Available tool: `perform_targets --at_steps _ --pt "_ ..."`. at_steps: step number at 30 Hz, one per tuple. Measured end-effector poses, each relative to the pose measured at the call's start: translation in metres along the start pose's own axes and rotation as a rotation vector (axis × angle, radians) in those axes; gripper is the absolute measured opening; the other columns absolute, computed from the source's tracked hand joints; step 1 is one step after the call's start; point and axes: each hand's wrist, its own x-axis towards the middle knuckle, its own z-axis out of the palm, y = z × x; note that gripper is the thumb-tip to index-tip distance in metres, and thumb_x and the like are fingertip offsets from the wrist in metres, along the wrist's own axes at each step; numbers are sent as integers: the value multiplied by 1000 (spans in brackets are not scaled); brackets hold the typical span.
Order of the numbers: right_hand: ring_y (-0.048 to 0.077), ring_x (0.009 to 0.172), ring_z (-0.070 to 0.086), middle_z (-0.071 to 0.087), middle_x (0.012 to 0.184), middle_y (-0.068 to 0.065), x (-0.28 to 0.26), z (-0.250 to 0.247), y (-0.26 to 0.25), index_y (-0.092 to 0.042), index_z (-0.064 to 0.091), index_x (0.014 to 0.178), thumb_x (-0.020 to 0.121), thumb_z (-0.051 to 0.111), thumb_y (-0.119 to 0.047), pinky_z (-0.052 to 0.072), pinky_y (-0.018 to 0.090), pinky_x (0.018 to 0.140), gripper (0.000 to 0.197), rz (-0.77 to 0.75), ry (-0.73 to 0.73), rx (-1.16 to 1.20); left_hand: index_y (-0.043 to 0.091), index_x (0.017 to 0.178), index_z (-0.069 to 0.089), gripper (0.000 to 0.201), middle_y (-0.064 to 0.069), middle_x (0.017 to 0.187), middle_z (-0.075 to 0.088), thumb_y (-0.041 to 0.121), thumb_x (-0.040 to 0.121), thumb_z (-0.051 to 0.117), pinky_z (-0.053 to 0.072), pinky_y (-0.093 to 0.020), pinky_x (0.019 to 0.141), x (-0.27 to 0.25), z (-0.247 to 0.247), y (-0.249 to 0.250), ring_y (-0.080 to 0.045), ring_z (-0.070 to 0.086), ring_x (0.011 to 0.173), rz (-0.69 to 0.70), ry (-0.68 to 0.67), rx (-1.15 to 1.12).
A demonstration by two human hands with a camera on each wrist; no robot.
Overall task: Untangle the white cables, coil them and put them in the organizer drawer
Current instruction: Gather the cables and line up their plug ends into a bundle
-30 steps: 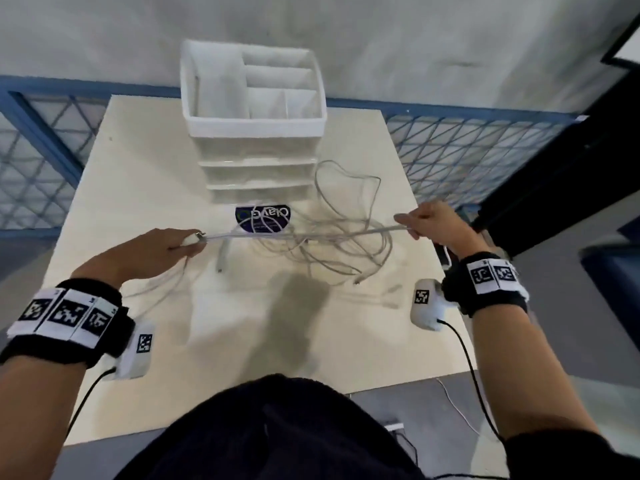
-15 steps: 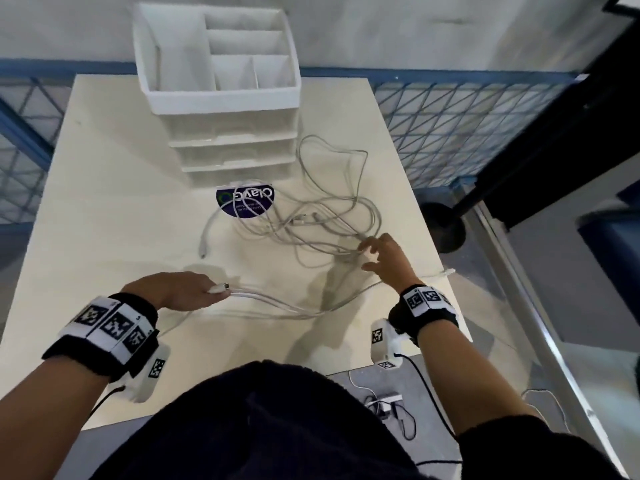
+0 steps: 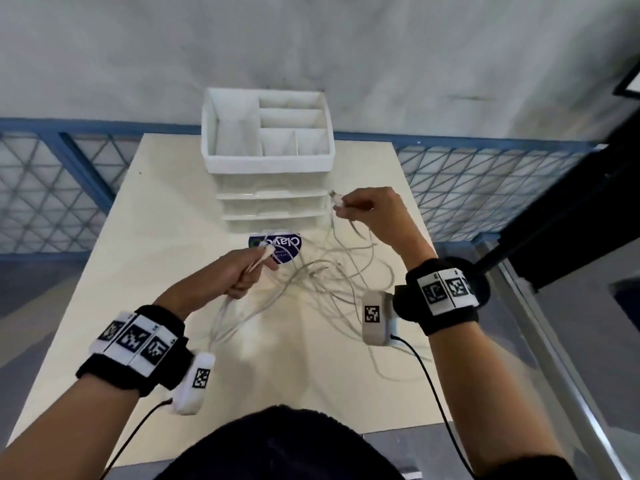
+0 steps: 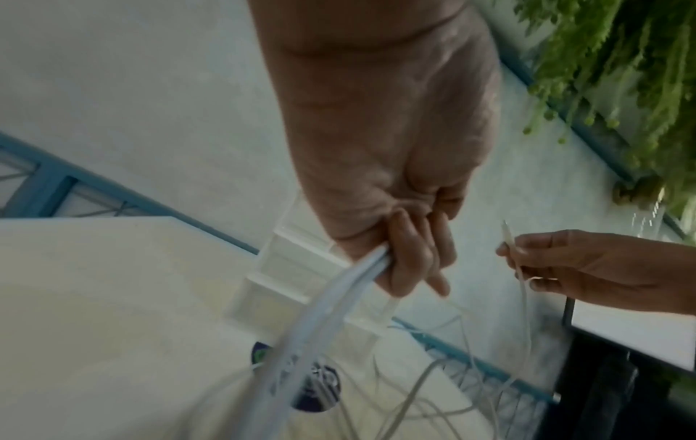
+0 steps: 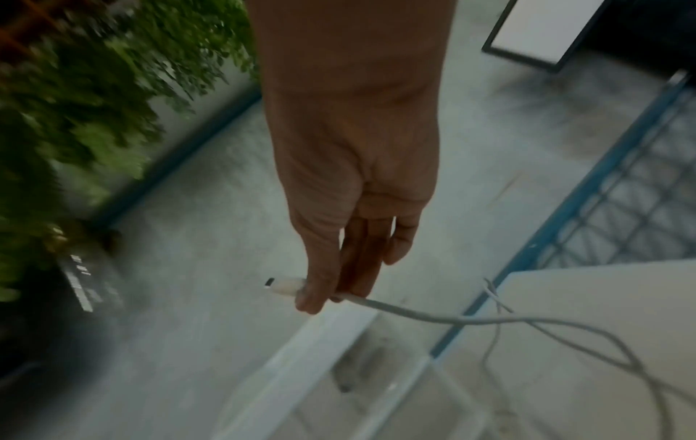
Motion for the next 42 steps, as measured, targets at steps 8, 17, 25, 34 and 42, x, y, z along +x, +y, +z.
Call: perform_targets --at_steps 8,17,25,34,42 --pt "3 50 57 60 62 3 -11 78 -39 -10 57 70 73 76 -2 44 13 53 21 50 -183 487 18 82 46 28 4 66 35 30 101 30 30 -18 51 3 18 19 -8 31 55 286 270 -240" --pt "9 48 55 53 60 4 -7 96 -31 -14 43 66 75 75 -6 47 23 58 35 192 -159 635 28 89 57 29 21 67 61 28 102 30 38 -15 59 6 30 16 1 48 58 322 375 -289" --pt "11 90 62 63 96 0 -17 116 -27 -8 49 107 83 68 -9 49 22 82 29 93 -414 617 14 77 48 36 0 88 62 29 102 26 55 -21 64 -4 17 36 -11 62 82 323 275 -680" --pt "16 53 55 43 54 -3 -21 122 -46 -16 55 69 97 49 -22 50 44 87 30 -3 -818 376 19 75 40 40 9 50 34 37 102 17 41 -18 44 -31 -44 49 -3 29 36 522 321 -668" --pt "12 52 31 32 47 -13 -2 89 8 -21 42 43 90 48 -54 39 31 63 57 126 -370 85 27 76 39 30 14 58 38 39 101 26 29 -13 45 -61 -84 36 -1 31 48 511 708 -170"
